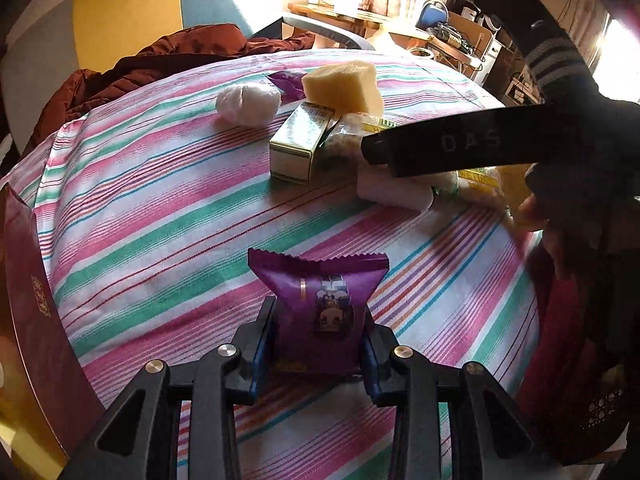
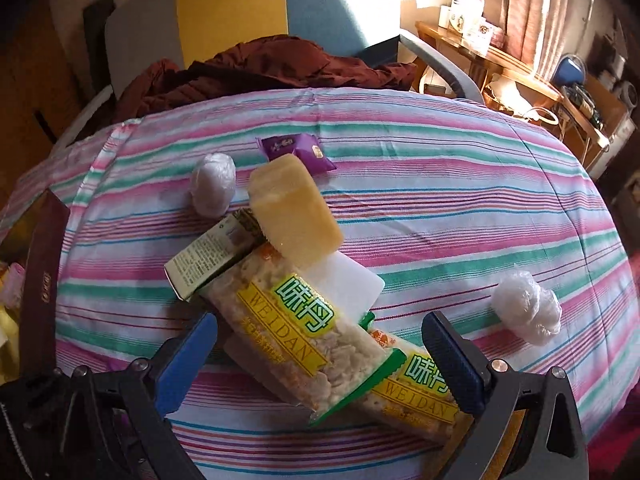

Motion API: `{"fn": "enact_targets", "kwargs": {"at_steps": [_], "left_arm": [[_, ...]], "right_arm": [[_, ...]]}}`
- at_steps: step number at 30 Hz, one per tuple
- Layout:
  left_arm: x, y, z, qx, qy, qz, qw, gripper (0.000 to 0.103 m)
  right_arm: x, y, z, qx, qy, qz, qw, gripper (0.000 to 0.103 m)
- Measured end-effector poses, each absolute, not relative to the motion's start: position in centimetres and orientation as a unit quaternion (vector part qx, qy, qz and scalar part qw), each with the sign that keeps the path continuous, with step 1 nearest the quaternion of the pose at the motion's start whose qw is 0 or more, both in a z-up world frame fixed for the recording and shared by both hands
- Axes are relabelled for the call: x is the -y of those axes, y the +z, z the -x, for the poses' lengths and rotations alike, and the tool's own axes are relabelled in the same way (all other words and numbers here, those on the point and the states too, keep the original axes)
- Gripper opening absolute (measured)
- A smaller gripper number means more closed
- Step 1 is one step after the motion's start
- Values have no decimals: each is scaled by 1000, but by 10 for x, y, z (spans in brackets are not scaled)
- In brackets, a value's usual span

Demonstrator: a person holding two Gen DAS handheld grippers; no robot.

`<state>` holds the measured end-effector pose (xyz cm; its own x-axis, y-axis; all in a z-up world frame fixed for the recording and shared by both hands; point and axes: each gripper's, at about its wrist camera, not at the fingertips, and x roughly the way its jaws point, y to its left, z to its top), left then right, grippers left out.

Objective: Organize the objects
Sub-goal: 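Grasp the WEIDAN snack bag with the right tool while the left tool holds the purple packet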

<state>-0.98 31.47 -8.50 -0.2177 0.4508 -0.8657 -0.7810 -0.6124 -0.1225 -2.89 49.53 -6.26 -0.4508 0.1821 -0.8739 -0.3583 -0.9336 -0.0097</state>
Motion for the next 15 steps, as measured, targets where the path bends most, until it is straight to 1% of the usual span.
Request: {"fn": "enact_targets", "kwargs": {"at_steps": [2, 4, 5, 6, 8, 9, 11, 12, 15], "left_arm": [[-310, -84, 8, -173, 761, 477, 404, 36], [-305, -84, 7, -172, 761, 477, 404, 36], [-302, -84, 6, -171, 762, 476, 405, 36], [-300, -84, 5, -170, 763, 474, 404, 36], [-297, -83, 1, -171, 766, 470, 404, 36], [-295, -83, 0, -171, 767, 467, 405, 36], [-293, -82, -2, -169, 769, 465, 405, 36], [-292, -82, -2, -168, 770, 465, 404, 36], [-289, -83, -4, -166, 772, 462, 404, 37]], "right_arm": [[-492, -68, 32, -68, 841, 511, 162, 103], [-492, -73, 33, -68, 837, 521, 156, 103], [-491, -74, 33, -74, 836, 522, 149, 99], [-491, -74, 32, -79, 837, 522, 146, 86], [-489, -73, 31, -83, 840, 519, 136, 66], [-486, -72, 31, -85, 841, 519, 127, 62], [-480, -71, 30, -83, 844, 519, 111, 51], [-476, -71, 30, -81, 845, 519, 102, 50], [-469, -71, 32, -68, 845, 522, 97, 50]]}}
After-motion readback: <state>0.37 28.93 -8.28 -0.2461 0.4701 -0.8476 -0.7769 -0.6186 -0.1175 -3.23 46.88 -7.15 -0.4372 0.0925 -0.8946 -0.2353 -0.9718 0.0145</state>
